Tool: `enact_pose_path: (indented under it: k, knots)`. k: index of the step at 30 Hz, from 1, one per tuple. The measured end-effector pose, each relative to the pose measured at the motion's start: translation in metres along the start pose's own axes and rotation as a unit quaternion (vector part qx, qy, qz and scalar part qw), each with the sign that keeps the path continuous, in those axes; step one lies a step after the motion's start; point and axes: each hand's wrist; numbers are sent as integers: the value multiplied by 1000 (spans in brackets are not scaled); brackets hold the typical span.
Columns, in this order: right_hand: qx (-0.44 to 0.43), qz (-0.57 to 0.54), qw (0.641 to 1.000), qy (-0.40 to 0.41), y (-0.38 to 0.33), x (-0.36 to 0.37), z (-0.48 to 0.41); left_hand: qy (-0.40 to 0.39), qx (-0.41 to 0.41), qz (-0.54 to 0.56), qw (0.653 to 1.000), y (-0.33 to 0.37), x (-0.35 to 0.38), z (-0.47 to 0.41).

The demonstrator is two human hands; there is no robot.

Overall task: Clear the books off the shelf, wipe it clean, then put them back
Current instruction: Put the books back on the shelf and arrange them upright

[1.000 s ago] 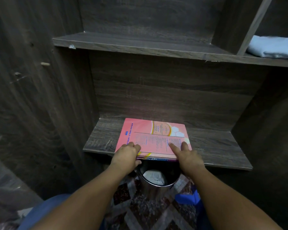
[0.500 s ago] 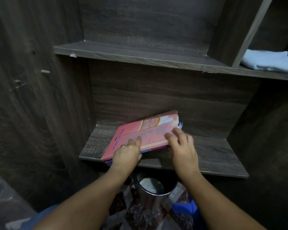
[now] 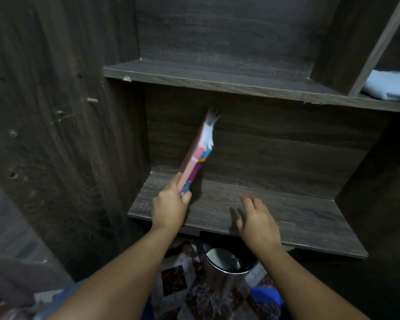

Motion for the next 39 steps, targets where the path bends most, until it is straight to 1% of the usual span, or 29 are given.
enact_pose_path:
  k: [3, 10, 15, 18, 23, 29, 32, 34, 35, 37, 39]
  knots:
    - [-9, 23, 999, -37, 0, 3, 0, 19, -33, 60, 997, -7, -8, -9]
    - [-22, 44, 995, -84, -6, 12, -4, 53, -69, 93, 992, -15, -16, -18]
    - [-31, 59, 992, -110, -13, 14, -5, 77, -119, 135, 981, -24, -18, -25]
    - [-36, 60, 991, -116, -14, 15, -5, 103, -161, 158, 969, -29, -23, -30]
    - [-35, 60, 990, -120, -12, 18, -3, 106, -154, 162, 969, -38, -27, -37]
    - [-31, 56, 992, -111, -7, 18, -2, 145, -189, 160, 958, -44, -34, -49]
    - [-29, 50, 992, -108, -5, 18, -1, 133, -205, 170, 955, -41, -37, -48]
    - [-29, 50, 992, -113, -5, 17, -1, 119, -228, 133, 957, -39, -36, -45]
    - [-28, 49, 992, -113, -5, 17, -1, 106, -251, 96, 957, -38, -36, -43]
    - [-29, 50, 992, -115, -6, 14, -1, 52, -307, -12, 950, -37, -36, -37]
    - [-34, 59, 991, -116, -8, 10, 0, -7, -320, -114, 941, -37, -39, -29]
Point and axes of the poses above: each hand's wrist, its own z-axis away from the middle knuckle, its own x-axis out of the palm, y = z × x, and after that the axes turned 12 degrees about -x, right-handed
